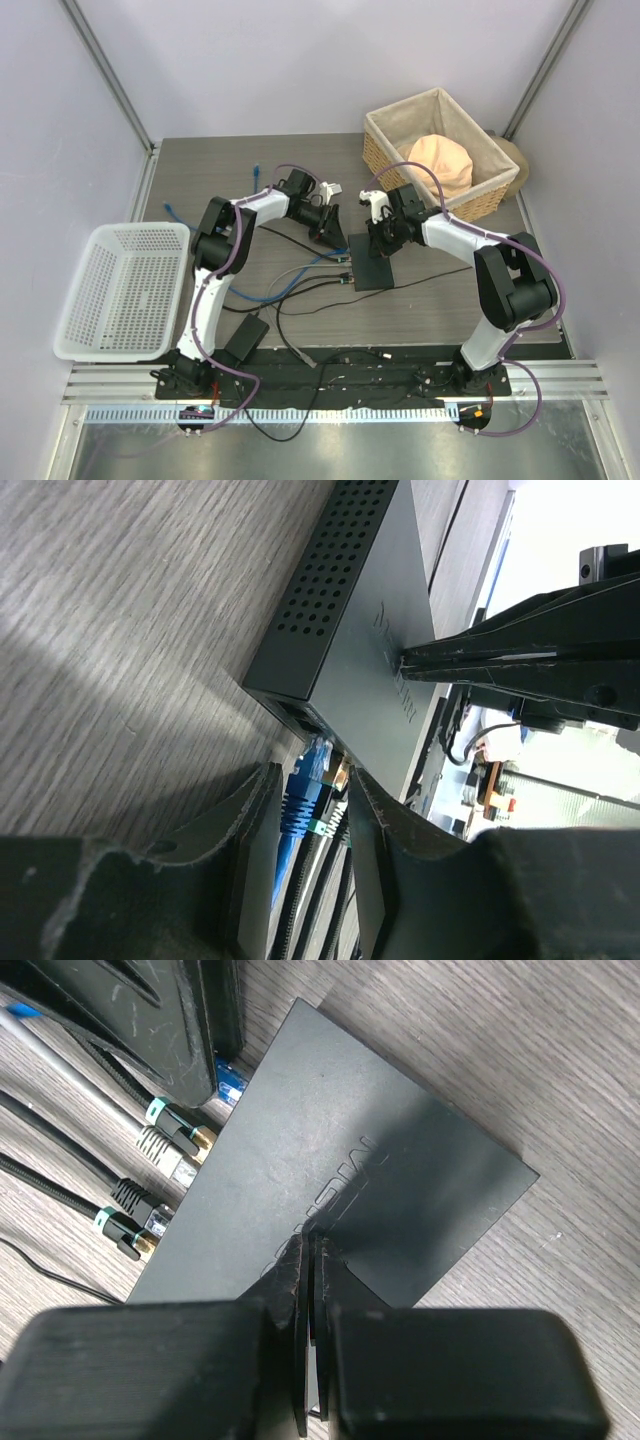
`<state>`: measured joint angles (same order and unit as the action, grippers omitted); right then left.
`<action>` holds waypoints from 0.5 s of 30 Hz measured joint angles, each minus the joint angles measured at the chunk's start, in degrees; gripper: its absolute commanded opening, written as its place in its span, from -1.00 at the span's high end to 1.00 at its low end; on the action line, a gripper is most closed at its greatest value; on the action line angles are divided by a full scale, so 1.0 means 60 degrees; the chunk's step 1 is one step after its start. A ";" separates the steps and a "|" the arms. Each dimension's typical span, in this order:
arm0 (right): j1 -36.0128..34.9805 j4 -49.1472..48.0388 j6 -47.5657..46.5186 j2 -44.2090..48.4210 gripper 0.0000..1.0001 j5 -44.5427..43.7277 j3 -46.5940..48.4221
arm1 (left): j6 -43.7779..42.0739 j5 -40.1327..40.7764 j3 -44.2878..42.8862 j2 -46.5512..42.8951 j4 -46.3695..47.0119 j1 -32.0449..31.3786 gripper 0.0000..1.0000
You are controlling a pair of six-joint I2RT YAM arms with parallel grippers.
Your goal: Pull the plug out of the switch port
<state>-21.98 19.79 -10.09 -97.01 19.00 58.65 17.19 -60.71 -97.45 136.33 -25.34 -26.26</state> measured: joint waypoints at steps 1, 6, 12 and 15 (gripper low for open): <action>0.0000 -0.0022 0.0000 0.0000 0.98 0.0000 -0.0011 | -0.0015 -0.0029 -0.0026 0.0033 -0.0022 0.0000 0.28; 0.0000 -0.0091 0.0000 0.0004 0.98 0.0000 -0.0029 | -0.0091 -0.0073 -0.0146 0.0142 -0.0058 -0.0036 0.36; 0.0000 -0.0229 0.0004 0.0047 0.97 -0.0004 -0.0117 | -0.0117 0.0109 -0.0168 0.0157 -0.0113 -0.0047 0.58; 0.0000 -0.0259 0.0004 0.0058 0.97 0.0000 -0.0138 | -0.0109 0.0244 -0.0178 0.0157 -0.0175 -0.0058 0.72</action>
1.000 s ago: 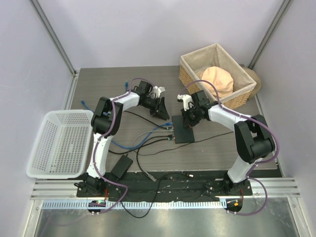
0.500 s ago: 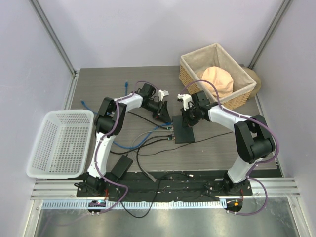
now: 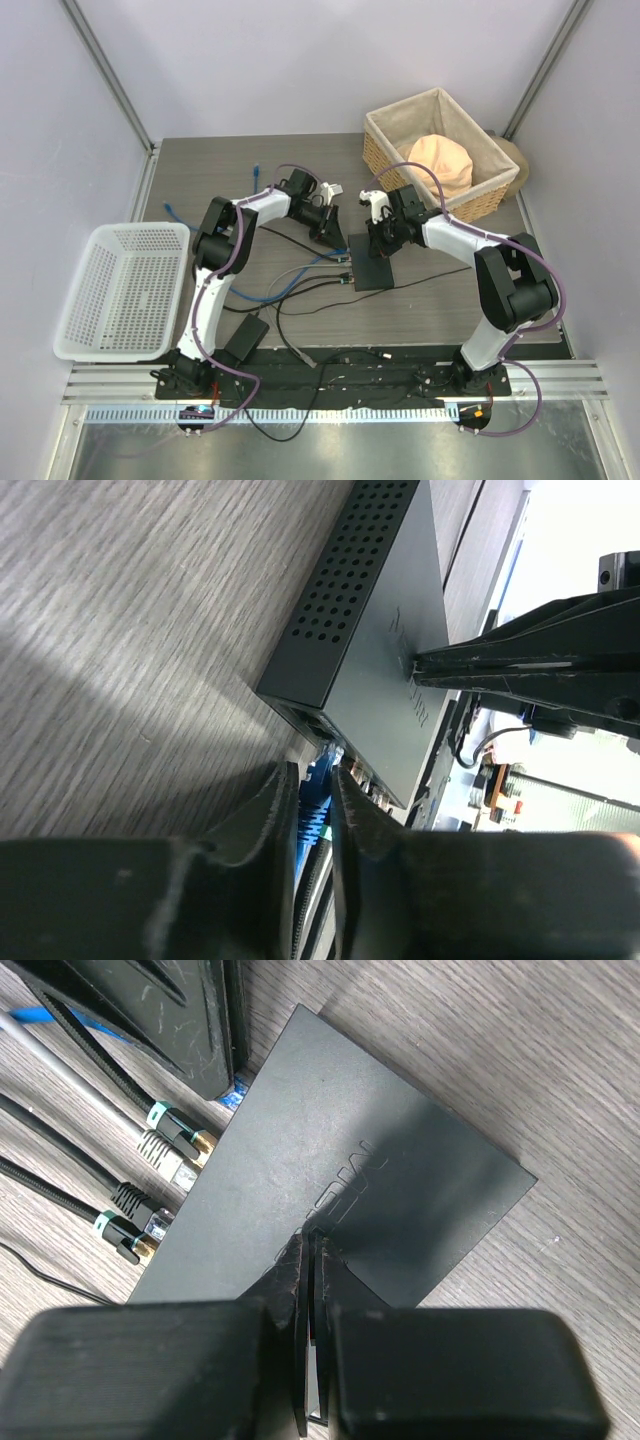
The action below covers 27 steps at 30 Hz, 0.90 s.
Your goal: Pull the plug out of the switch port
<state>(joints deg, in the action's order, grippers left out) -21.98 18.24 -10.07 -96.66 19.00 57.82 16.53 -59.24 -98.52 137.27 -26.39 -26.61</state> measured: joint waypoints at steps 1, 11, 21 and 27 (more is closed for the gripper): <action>0.0000 -0.0007 0.0004 0.0004 0.97 0.0000 -0.0007 | 0.0000 0.0033 -0.0022 0.0000 -0.0040 -0.0004 0.77; 0.0000 -0.0124 0.0026 0.0033 0.97 0.0000 -0.0080 | -0.0029 0.0652 -0.0375 -0.0029 -0.0714 -0.0127 1.00; 0.0000 -0.0248 0.0026 0.0080 0.97 0.0000 -0.0168 | -0.1461 0.1209 -0.1880 0.0390 -0.2772 -0.0331 1.00; 0.0000 -0.0331 0.0022 0.0113 0.97 0.0000 -0.0229 | -0.1923 0.1129 -0.1927 0.0423 -0.2911 -0.0331 1.00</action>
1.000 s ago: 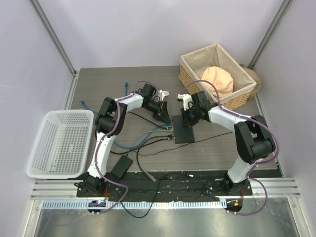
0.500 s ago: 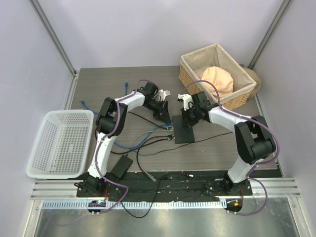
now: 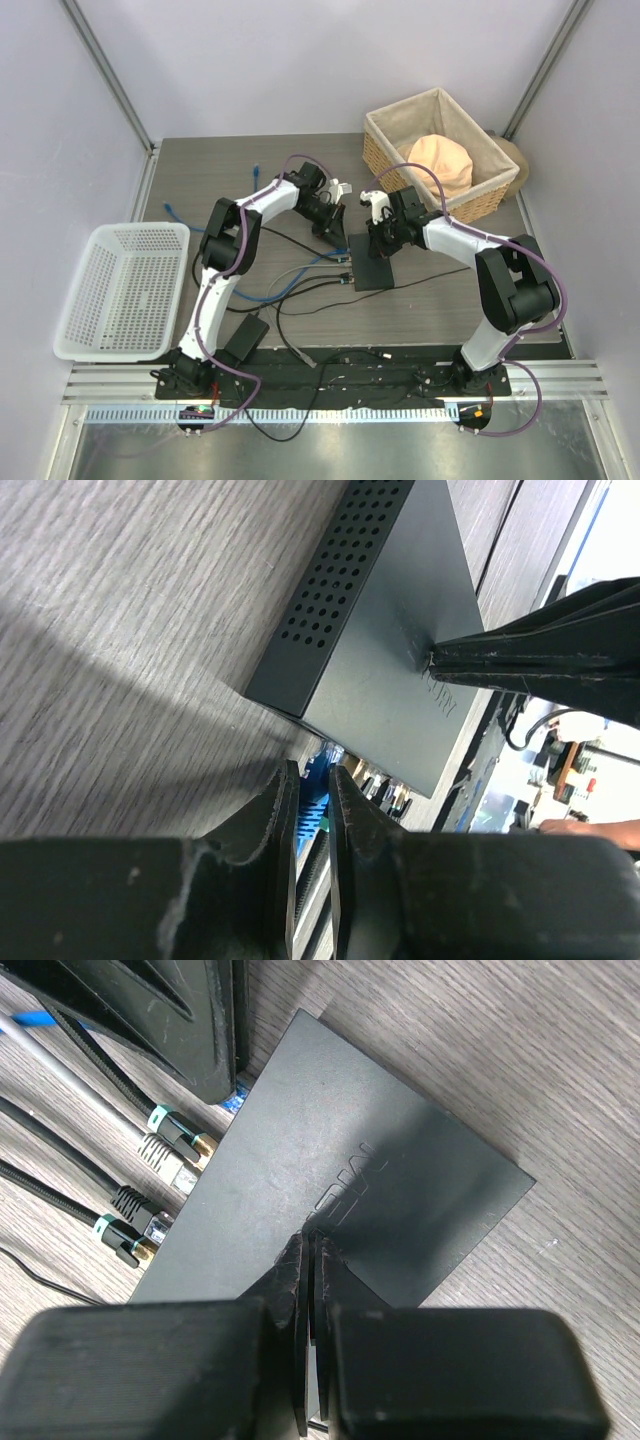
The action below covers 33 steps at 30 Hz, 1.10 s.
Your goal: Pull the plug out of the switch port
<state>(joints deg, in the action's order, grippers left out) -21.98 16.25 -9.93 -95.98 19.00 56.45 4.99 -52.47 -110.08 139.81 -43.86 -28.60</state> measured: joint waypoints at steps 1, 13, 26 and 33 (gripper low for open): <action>0.0000 0.0000 0.0000 0.0000 0.97 0.0000 0.0000 | -0.0069 -0.0007 -0.0004 0.0000 -0.0018 0.0000 1.00; 0.0000 -0.0087 -0.0036 0.0047 0.98 -0.0007 -0.0073 | -0.0226 -0.0084 -0.0900 0.0455 -0.1071 0.0047 1.00; 0.0000 -0.0240 -0.0066 0.0124 0.98 -0.0040 -0.0193 | -0.0761 0.0127 -0.0914 0.0444 -0.1756 0.0692 1.00; 0.0000 -0.0244 -0.0069 0.0124 0.98 -0.0044 -0.0193 | -0.1169 0.1818 -0.3366 0.0572 -0.1570 0.2495 1.00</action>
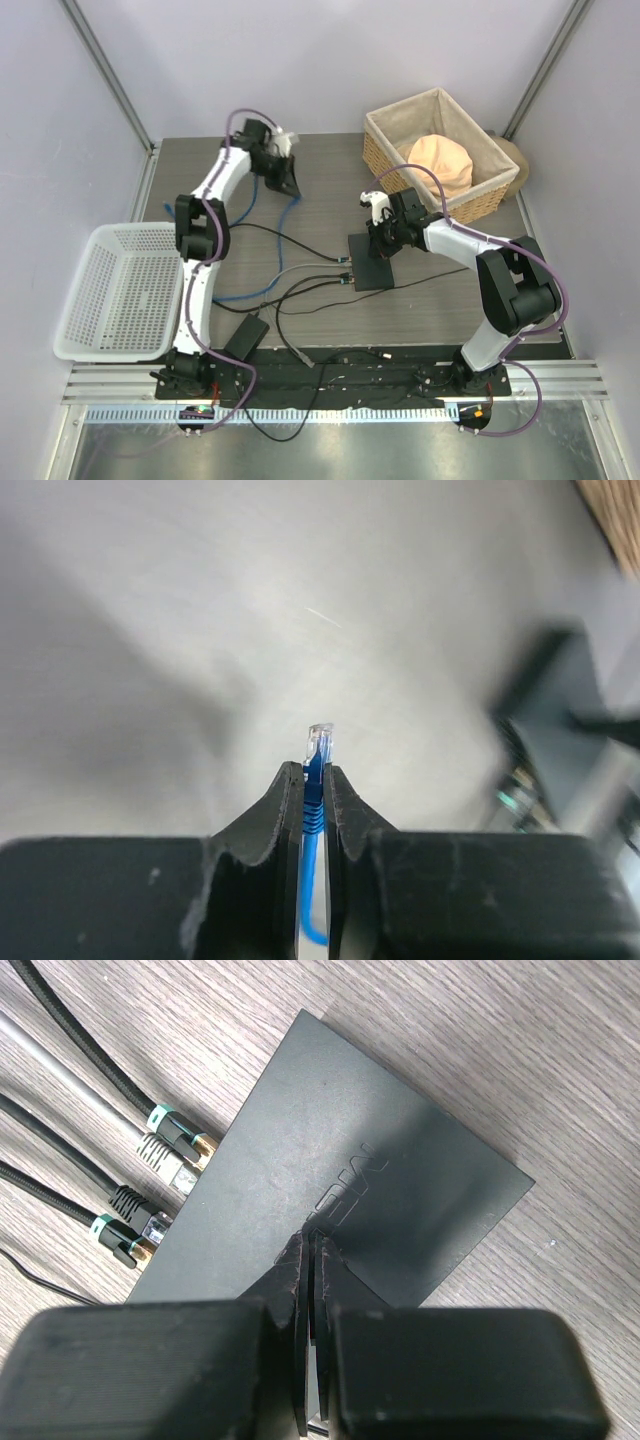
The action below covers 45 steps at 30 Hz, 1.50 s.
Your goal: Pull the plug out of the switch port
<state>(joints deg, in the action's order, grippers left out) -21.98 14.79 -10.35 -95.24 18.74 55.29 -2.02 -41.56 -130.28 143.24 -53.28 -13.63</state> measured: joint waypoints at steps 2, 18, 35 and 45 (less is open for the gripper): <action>0.0000 0.0000 0.0000 0.0000 0.98 -0.0004 0.0000 | -0.0022 0.0583 -0.0685 -0.0004 0.0302 0.0474 1.00; 0.0000 0.0000 0.0000 0.0000 0.98 -0.0036 0.0007 | 0.0780 0.3810 -0.0240 -0.1293 0.3009 0.1104 -0.26; 0.0004 0.0350 -0.0084 0.0047 0.98 -0.0222 0.0095 | 0.2495 -0.2098 0.5971 -0.2983 0.4266 -0.1734 -0.20; 0.0044 0.0412 -0.0266 0.0189 0.97 -0.0266 -0.0040 | 0.2466 -0.2153 0.6277 -0.2714 0.4455 -0.2200 -0.10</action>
<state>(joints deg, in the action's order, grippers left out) -21.71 17.26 -11.94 -94.11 17.15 55.05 12.78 -54.48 -92.62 126.96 -26.55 -26.83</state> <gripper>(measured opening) 0.033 0.554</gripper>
